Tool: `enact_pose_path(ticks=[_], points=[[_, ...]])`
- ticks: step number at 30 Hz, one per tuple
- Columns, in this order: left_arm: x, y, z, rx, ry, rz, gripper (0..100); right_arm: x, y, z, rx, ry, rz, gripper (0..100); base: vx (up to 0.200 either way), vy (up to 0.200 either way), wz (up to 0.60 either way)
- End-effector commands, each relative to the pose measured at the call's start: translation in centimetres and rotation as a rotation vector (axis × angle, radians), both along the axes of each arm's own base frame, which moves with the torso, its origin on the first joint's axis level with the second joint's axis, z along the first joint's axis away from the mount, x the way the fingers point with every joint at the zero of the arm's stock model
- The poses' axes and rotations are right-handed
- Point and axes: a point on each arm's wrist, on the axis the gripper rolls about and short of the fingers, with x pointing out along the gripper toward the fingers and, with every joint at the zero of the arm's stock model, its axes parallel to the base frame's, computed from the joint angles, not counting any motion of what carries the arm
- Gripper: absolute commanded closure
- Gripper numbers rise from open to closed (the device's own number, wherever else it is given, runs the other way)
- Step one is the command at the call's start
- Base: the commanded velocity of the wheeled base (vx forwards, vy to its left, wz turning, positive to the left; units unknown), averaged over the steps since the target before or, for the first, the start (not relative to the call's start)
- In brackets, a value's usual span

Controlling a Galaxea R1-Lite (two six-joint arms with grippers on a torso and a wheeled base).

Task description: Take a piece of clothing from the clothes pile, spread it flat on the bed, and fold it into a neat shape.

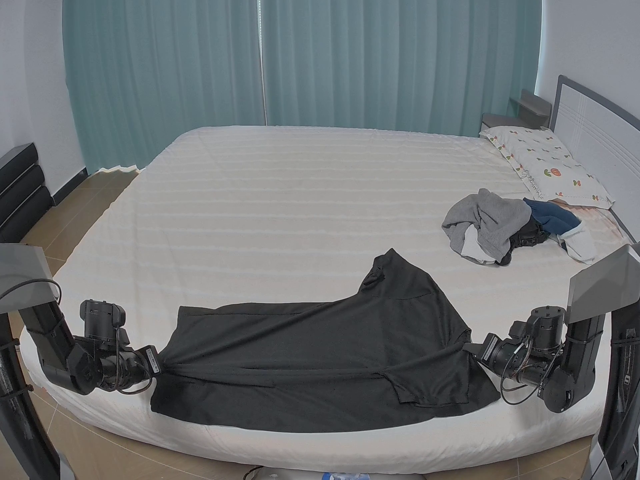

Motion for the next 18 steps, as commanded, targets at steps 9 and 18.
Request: enact_pose_path(ticks=[9,18], points=[[-0.4,-0.2,2.8,0.02,-0.075,-0.018,100,-0.1,0.0,1.2,0.039,-0.033,-0.016,100,0.0,0.0,0.0],[0.7,0.0,-0.3,0.038,0.018,0.002,100,-0.1,0.1,1.0,0.038,-0.027,-0.015,100,0.0,0.0,0.0]])
